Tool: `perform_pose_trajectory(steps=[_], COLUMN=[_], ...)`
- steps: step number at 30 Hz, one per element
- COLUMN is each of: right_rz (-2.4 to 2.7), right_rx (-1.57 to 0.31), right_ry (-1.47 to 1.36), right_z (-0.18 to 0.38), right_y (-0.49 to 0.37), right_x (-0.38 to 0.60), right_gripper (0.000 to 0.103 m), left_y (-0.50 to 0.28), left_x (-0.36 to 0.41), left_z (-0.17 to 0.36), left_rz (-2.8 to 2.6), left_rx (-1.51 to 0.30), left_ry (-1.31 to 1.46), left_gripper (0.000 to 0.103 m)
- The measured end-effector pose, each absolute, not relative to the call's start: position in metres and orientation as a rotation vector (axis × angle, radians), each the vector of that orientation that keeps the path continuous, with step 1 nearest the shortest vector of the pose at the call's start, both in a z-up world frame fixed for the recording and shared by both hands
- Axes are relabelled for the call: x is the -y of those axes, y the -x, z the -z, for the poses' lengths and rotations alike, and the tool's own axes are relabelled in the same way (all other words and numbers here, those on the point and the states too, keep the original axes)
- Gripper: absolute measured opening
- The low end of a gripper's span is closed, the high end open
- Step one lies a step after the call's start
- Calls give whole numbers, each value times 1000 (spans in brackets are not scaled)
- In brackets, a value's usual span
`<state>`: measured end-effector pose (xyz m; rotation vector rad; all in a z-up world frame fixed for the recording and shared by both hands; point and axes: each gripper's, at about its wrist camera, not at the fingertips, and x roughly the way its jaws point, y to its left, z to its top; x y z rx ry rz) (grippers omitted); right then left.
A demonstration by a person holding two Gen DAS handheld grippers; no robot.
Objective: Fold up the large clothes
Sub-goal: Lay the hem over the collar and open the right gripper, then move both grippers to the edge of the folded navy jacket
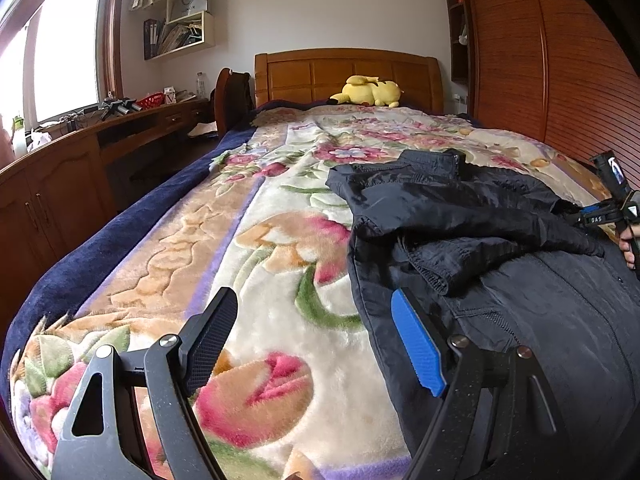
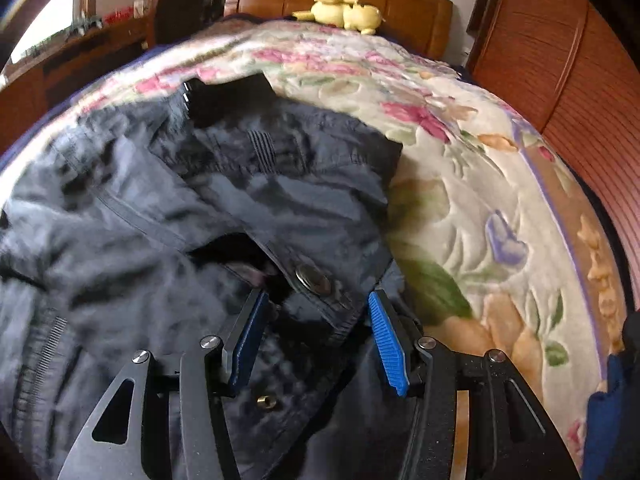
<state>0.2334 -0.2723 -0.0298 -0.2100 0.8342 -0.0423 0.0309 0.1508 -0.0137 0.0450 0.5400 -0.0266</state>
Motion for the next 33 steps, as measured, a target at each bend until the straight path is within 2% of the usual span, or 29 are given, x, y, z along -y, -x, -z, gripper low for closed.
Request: perform_pose_trajectory(steps=[1, 2, 3, 5, 14, 22, 24, 27, 33], right_rz=[39, 39, 61, 102, -37, -180, -195, -204, -165], right_rx=[-840, -838, -836, -843, -788, -715, -704, -704, -744], right_ry=[212, 213, 227, 264, 147, 195, 195, 184, 200], right_z=[32, 34, 36, 40, 25, 16, 17, 24, 39], right_y=[-236, -238, -239, -242, -192, -104, -85, -63, -36], right_x=[274, 275, 276, 277, 278, 252, 249, 251, 257], right_gripper=[54, 48, 36, 29, 29, 40, 57, 72, 73], left_y=[-31, -31, -31, -32, -29, -9, -2, 14, 48], left_x=[-151, -152, -152, -152, -154, -149, -147, -144, -131], left_z=[14, 15, 15, 16, 13, 12, 12, 9, 2], left_rz=[27, 28, 28, 29, 14, 9, 13, 15, 77], left_rx=[-542, -544, -547, -551, -543, -538, -538, -535, -540], left_ry=[-43, -42, -40, -39, -42, -62, -71, -82, -80], left_gripper=[80, 80, 80, 80, 80, 80, 80, 80, 80])
